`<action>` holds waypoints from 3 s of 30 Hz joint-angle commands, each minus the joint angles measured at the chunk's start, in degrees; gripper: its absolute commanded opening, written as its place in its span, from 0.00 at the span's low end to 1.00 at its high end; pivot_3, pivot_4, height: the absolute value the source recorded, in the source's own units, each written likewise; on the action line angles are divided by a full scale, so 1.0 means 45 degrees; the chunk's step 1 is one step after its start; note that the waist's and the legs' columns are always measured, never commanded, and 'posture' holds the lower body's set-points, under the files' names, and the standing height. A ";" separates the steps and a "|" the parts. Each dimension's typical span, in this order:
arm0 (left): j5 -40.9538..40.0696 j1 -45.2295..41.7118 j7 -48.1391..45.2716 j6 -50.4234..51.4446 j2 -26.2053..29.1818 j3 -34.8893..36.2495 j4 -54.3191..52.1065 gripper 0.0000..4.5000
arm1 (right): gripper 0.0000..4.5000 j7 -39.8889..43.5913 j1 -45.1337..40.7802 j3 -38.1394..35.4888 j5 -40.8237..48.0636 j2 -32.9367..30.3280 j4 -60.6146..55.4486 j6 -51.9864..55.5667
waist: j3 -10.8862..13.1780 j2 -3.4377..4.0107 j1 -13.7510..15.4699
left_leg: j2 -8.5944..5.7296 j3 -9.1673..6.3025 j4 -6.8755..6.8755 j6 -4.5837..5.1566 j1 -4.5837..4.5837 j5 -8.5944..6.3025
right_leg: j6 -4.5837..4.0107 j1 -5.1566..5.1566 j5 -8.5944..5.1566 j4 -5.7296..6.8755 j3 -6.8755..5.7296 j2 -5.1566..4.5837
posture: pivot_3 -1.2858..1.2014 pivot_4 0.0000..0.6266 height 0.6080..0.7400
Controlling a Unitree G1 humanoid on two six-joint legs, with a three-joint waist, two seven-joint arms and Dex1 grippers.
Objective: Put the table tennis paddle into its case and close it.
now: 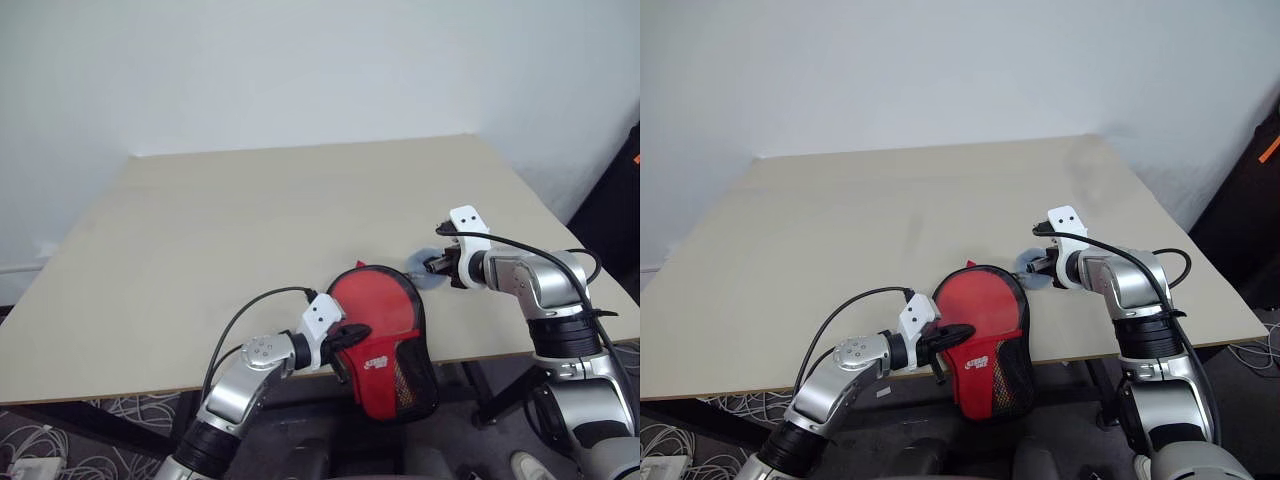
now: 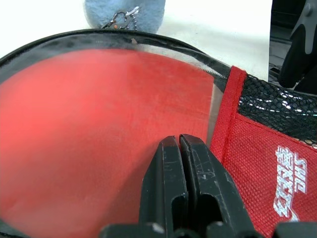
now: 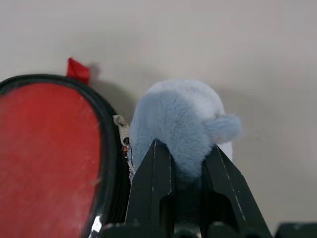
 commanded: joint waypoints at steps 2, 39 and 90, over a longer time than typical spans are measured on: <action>0.0226 0.0164 -0.0078 0.0695 0.0149 -0.0294 0.0669 0.00 | 0.04 0.0509 -0.0063 0.0289 0.0298 -0.0751 -0.0829 -0.0225 | 0.0002 -0.0003 0.0003 | 0.0000 0.0001 0.0001 0.0000 -0.0002 0.0000 | 0.0001 0.0001 -0.0001 -0.0002 -0.0001 -0.0002 | 0.52 0.00 0.68; 0.1027 -0.1935 -0.1124 -0.0501 0.0170 -0.0349 0.3409 0.00 | 0.04 0.2007 0.0368 0.1795 -0.1487 -0.2895 0.0966 -0.4971 | 0.0010 -0.0028 0.0190 | -0.0009 -0.0013 0.0026 0.0006 -0.0056 0.0003 | 0.0011 -0.0019 -0.0003 -0.0016 -0.0023 -0.0011 | 0.52 0.00 0.68; 0.1665 -0.3053 -0.2525 -0.0881 -0.0035 -0.0898 0.5091 0.00 | 0.04 0.7906 0.7007 0.0979 0.0211 -0.8840 -0.6192 -0.7911 | 0.0012 -0.0122 0.0421 | -0.0037 -0.0042 0.0038 0.0152 -0.0056 -0.0074 | 0.0155 0.0147 -0.0071 -0.0194 -0.0167 -0.0226 | 0.52 0.00 0.68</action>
